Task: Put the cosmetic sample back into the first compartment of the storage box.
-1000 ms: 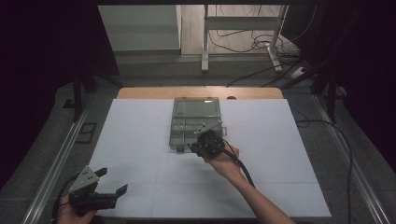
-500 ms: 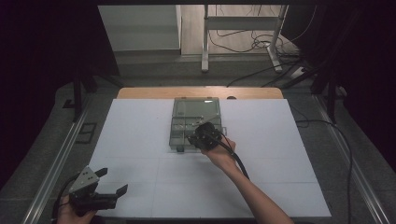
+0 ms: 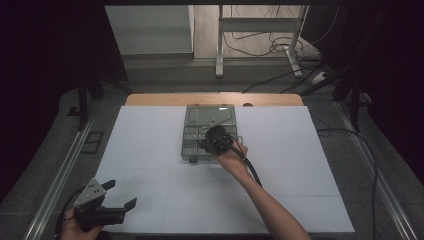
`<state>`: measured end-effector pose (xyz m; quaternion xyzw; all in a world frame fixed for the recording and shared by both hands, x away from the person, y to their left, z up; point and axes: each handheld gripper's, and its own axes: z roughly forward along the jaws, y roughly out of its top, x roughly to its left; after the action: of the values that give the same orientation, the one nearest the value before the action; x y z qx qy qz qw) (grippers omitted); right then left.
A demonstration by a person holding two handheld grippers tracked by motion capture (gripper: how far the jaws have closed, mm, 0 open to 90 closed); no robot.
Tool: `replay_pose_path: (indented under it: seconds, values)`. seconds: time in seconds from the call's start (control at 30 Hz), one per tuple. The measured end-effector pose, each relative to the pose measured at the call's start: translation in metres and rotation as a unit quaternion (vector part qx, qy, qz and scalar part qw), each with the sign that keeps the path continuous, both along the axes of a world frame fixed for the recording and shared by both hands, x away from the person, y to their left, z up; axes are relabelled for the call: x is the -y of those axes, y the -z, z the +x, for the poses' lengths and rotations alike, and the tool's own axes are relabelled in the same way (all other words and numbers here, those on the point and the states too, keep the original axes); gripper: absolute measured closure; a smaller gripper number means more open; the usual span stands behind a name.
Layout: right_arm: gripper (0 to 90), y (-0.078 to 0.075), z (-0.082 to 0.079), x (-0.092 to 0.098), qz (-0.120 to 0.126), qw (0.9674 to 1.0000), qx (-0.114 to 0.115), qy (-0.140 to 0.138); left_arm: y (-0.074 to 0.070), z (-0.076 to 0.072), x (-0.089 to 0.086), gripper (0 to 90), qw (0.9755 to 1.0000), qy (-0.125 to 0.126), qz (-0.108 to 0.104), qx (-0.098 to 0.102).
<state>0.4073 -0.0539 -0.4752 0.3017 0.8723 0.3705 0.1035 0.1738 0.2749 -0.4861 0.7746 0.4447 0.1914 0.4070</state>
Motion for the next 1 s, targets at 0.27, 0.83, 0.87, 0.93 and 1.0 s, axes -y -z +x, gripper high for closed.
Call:
replay_pose_path:
  seconds: [0.27,0.83,0.87,0.93,1.0]
  values:
    - [80.6,-0.001,0.010,-0.008,-0.003,1.0000,0.007,0.003,0.000,0.000,0.001,6.2,1.0000,0.004,0.000,0.001]
    - [80.6,0.004,0.033,-0.026,0.001,0.9998,0.008,0.017,0.000,0.000,0.000,6.6,1.0000,0.008,-0.002,0.001]
    - [80.6,0.004,0.033,-0.026,0.001,0.9998,0.008,0.017,0.000,0.000,0.000,6.7,1.0000,0.008,-0.002,0.001]
    - [80.6,0.004,0.034,-0.029,0.000,0.9998,0.010,0.018,0.000,0.000,0.001,6.7,1.0000,0.009,0.002,0.001]
    - [80.6,0.004,0.037,-0.032,0.001,0.9998,0.011,0.019,0.000,0.000,0.001,6.7,0.9999,0.010,0.004,0.002]
